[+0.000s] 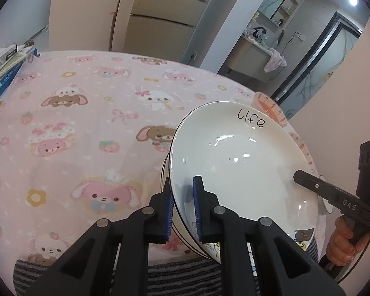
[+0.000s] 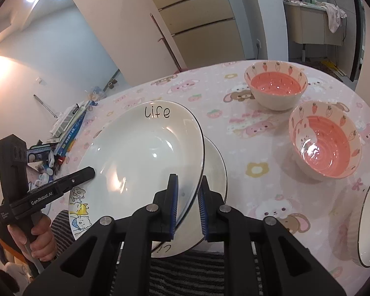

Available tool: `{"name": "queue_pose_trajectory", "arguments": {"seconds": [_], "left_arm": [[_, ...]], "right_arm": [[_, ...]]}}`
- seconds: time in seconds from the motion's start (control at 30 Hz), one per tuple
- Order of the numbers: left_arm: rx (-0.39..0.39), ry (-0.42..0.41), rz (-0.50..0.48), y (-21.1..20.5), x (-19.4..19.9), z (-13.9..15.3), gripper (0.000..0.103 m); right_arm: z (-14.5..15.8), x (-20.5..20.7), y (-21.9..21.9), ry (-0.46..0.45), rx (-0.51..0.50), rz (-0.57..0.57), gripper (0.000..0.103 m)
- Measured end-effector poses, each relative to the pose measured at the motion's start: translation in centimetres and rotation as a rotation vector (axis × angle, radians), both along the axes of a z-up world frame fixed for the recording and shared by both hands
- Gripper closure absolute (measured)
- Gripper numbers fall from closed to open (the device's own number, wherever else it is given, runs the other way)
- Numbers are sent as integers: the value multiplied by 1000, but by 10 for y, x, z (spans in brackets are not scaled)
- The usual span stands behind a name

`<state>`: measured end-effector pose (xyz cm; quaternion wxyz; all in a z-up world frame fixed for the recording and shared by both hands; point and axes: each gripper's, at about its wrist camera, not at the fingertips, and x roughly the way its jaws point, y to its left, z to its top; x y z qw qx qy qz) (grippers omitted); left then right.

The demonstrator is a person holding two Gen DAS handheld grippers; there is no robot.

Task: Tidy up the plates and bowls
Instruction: 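Lower the 'Life' plate onto the cartoon-rim plate stack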

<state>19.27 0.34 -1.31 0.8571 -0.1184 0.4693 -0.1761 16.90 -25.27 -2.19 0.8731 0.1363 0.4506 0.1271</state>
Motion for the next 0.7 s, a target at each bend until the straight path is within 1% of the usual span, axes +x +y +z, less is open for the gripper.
{"name": "queue_pose_trajectory", "arguments": {"seconds": [0.1,0.17,0.4,0.47,0.5,0.53,0.63,0.7], "left_arm": [[2,47,1,-3,7,-16,87],[24,34,-10,-6,7,-17,86],[49,8,-29,-14,5,-19,86],[54,9,-6,-16,3,-19,86],[70,-2,-2,-17,1,-17,86],[102,-33,0,-19,-2,-14,86],[130,-82,21,-18,-7,-4,85],[141,-93,29,-15,-7,-1,85]], "right_arm": [[-7,5,-1,25,-4,4,87],[-10,6,-2,37,-10,-3,87],[-15,8,-2,47,-35,-19,87],[-18,9,-3,56,-37,-26,87],[-19,8,-3,59,-39,-27,87],[-19,8,-2,57,-45,-26,87],[-16,4,2,35,-44,-12,85],[-15,3,6,24,-39,4,84]]}}
